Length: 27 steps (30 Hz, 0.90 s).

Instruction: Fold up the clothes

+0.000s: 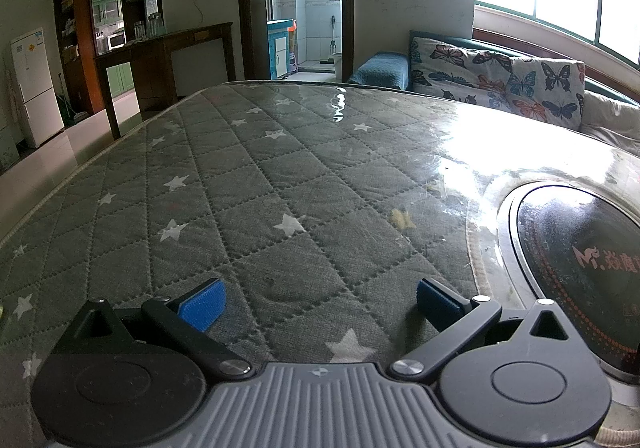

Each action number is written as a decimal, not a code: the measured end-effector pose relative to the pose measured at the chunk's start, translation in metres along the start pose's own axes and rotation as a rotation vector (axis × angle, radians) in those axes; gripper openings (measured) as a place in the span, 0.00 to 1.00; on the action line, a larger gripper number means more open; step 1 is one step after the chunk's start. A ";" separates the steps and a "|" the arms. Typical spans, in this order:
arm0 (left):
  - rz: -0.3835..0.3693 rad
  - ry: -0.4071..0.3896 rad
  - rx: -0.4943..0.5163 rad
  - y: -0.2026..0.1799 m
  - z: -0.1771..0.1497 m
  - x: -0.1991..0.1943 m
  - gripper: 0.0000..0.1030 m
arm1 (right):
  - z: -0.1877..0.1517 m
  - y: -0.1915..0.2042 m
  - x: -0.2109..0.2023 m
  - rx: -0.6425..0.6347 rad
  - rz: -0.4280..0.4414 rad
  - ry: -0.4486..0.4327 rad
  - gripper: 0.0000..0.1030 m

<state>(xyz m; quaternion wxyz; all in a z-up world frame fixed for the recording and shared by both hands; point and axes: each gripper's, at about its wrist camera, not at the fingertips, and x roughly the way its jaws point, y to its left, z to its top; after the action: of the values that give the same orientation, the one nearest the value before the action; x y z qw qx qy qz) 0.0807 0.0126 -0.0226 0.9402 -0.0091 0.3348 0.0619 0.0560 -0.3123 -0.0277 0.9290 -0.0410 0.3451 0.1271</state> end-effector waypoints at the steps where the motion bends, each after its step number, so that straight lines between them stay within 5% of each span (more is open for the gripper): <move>1: 0.000 0.000 0.000 0.000 0.000 0.000 1.00 | 0.000 0.000 0.000 0.000 0.000 0.000 1.00; 27: -0.002 0.000 -0.001 0.002 0.000 0.000 1.00 | 0.000 0.000 0.000 0.000 0.000 0.000 1.00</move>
<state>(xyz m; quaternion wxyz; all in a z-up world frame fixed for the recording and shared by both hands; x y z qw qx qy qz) 0.0807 0.0141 -0.0226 0.9402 -0.0101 0.3349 0.0614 0.0561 -0.3121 -0.0279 0.9290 -0.0410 0.3450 0.1271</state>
